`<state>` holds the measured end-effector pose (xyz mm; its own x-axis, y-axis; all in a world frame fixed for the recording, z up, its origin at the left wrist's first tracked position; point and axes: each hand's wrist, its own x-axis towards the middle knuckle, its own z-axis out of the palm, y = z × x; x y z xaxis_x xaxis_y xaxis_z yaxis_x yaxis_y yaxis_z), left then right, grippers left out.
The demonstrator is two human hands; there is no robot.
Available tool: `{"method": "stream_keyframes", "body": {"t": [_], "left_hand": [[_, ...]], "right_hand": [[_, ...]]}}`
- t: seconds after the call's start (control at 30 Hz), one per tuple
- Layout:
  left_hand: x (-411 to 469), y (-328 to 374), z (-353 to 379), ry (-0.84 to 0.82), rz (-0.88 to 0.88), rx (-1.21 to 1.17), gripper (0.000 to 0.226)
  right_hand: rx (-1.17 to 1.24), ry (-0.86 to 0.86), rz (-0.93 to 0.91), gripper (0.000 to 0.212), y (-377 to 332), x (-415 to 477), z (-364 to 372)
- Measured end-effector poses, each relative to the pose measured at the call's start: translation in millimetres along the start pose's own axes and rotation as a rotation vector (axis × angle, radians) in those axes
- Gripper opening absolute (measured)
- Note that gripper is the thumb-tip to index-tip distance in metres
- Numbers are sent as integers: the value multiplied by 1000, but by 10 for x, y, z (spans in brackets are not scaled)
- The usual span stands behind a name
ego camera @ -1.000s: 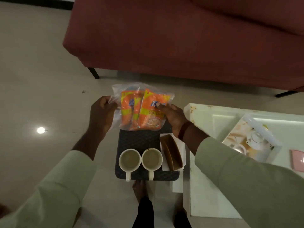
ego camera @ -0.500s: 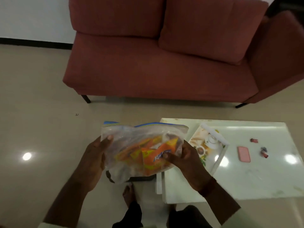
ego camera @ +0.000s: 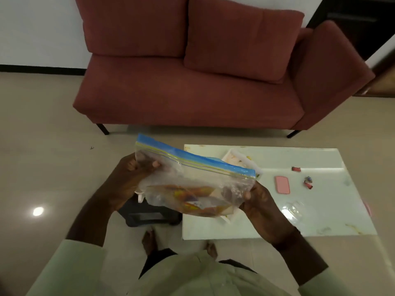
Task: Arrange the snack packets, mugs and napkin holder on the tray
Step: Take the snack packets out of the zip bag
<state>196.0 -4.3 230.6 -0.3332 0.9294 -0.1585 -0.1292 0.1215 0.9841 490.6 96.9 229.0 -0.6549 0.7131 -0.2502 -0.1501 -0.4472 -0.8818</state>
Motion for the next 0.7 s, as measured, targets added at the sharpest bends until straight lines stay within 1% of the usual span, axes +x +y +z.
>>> {"method": "stream_keyframes", "body": {"t": [0.07,0.13,0.2,0.27,0.3,0.37,0.4,0.43,0.47,0.5,0.53,0.6,0.63,0.7], "left_hand": [[-43,63,197,-14,6,22,14],[-84,120,401,18,29,10,21],[-106,144,567,114,78,47,13],[-128,110,707,252,91,127,8],[-152,79,773,328,86,202,8],[-232,-2,912,487,34,358,17],[-284,-57,980,540,-32,378,26],[-350,-106,1052,543,-124,355,37],[-432,-162,1121,499,-223,296,47],[-520,-199,1192,435,-311,221,51],[-600,-213,1261,377,-396,137,49],[-735,-200,1367,258,-534,-14,49],[-782,-199,1416,191,-575,-53,51],[-842,-219,1510,113,-613,-104,49]], "right_hand": [[-109,67,-78,48,-74,-105,-74],[-222,140,-140,35,-150,-203,-113],[-377,204,-237,25,-205,-283,-101],[-592,255,-399,25,-205,-380,-84],[-653,274,-477,27,-178,-427,-78],[-727,297,-569,38,-82,-504,-40],[-756,306,-587,44,-5,-545,-23],[-781,320,-597,46,97,-593,-12],[-799,335,-609,41,205,-640,-2],[-807,353,-616,36,312,-689,7],[-798,370,-607,33,409,-734,-5],[-801,398,-591,35,568,-829,-25],[-837,414,-593,36,627,-878,-29],[-964,427,-642,26,710,-983,-51]]}}
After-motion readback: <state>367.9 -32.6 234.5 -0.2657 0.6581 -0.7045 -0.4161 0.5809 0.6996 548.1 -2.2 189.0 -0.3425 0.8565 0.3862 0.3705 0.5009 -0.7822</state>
